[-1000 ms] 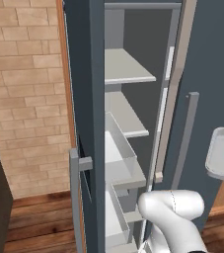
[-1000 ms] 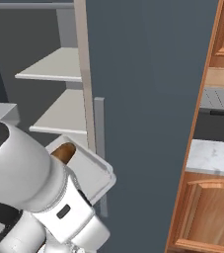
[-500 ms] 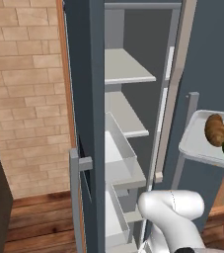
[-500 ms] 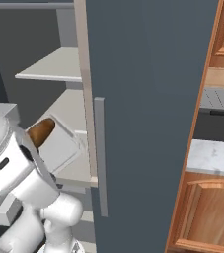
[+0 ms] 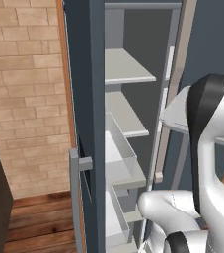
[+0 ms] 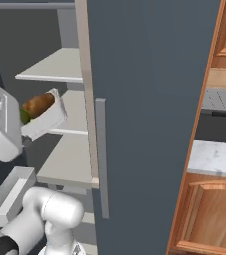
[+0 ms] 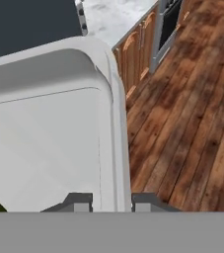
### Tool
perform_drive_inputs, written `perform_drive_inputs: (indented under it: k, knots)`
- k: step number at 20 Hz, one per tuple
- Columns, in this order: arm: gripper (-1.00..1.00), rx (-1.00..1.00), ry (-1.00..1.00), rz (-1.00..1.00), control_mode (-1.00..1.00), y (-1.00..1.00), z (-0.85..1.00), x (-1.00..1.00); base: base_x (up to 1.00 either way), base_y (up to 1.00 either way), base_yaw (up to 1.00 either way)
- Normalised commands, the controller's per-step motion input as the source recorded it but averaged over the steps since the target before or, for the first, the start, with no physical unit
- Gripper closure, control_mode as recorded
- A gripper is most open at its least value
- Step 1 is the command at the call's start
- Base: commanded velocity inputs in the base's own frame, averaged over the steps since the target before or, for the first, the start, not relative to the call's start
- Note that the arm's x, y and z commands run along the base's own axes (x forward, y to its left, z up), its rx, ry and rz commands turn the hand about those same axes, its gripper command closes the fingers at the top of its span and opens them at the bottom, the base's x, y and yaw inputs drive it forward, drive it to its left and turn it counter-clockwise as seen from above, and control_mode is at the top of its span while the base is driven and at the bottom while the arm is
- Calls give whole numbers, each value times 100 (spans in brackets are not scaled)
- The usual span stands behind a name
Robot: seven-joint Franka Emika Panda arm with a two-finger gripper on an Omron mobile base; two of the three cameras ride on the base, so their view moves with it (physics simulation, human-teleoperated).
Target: Take the potato and lime out of the freezer and place them in the tupperware container on the counter. Then put the tupperware containing the vegetables back in the freezer.
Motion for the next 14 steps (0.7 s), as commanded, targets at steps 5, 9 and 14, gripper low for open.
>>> perform_drive_inputs:
  k: [5, 9, 14]
  knots:
    - [100, 14, 0, -16, -100, 6, 31, 1, 0, 0, 0]
    - [100, 23, 0, -11, -100, 0, 21, 0, 0, 0, 0]
    - [100, 16, 0, -10, -100, 30, 2, 2, 0, 0, 0]
